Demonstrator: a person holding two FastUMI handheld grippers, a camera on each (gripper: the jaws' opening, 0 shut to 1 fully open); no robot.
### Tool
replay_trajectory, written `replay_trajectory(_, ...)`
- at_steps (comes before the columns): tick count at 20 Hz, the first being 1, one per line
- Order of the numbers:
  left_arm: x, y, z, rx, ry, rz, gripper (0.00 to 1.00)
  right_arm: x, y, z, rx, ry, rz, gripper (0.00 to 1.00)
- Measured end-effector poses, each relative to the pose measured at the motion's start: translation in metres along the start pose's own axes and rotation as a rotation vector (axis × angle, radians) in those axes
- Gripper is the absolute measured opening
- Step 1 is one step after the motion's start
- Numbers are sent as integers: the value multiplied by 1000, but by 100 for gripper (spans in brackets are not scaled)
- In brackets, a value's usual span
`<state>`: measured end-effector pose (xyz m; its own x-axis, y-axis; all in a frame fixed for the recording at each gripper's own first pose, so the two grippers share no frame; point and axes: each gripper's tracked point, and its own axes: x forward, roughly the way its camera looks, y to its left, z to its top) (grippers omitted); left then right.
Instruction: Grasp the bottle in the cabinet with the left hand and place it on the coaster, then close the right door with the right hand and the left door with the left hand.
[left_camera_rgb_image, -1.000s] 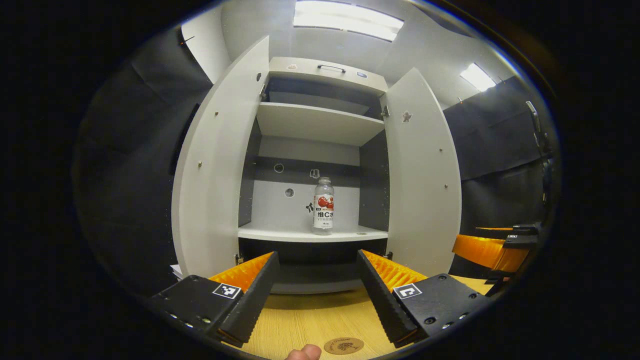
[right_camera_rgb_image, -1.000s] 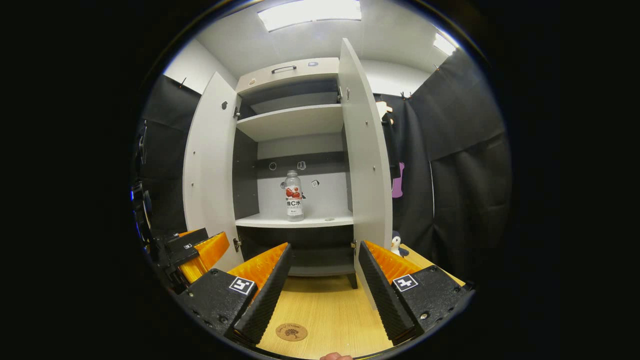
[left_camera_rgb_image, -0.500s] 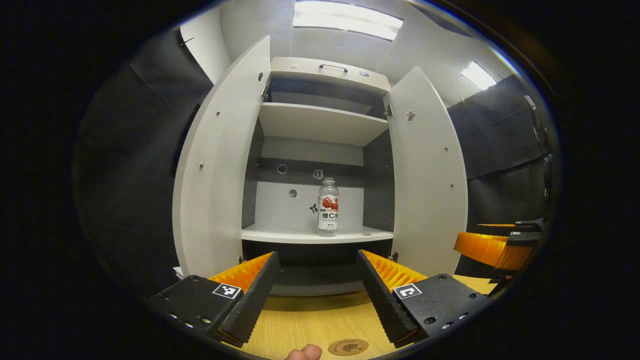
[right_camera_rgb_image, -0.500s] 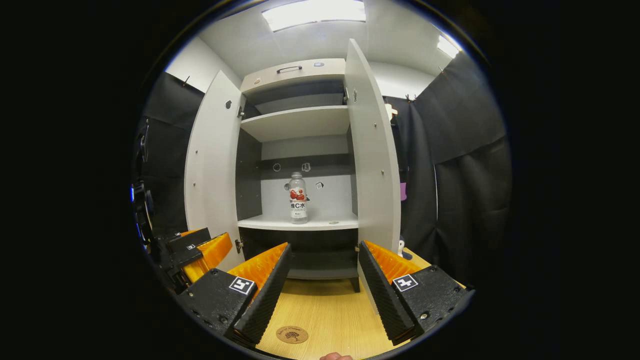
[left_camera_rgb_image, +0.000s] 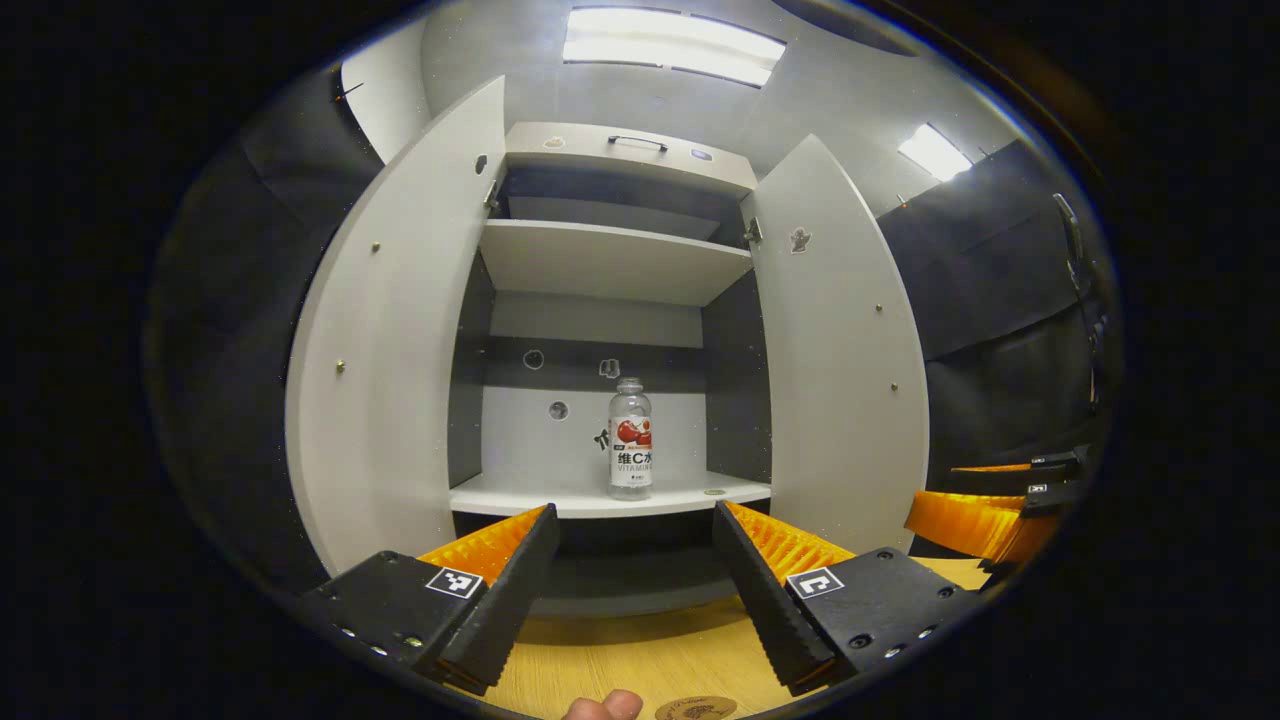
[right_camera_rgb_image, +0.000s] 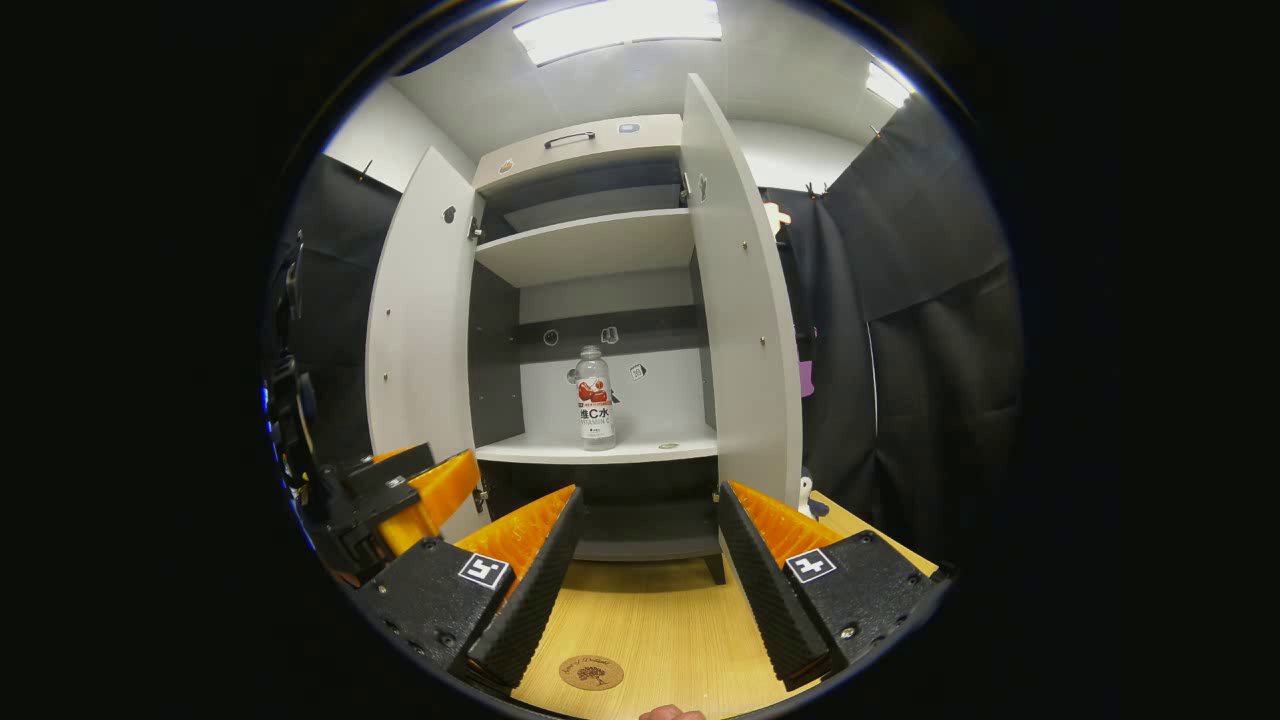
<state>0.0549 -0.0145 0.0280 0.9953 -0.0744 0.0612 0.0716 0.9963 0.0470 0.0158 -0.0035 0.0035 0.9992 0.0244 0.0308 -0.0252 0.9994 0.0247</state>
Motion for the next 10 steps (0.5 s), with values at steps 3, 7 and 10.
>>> replay_trajectory(3,35,-6,7,-7,-16,-29,97,-6,-16,17,6,-41,-41,83)
replay_trajectory(7,101,-6,15,-49,-27,-41,95,-20,-41,43,36,-109,-116,83)
replay_trajectory(10,156,12,7,-88,-6,16,95,-32,-59,59,40,-158,-174,82)
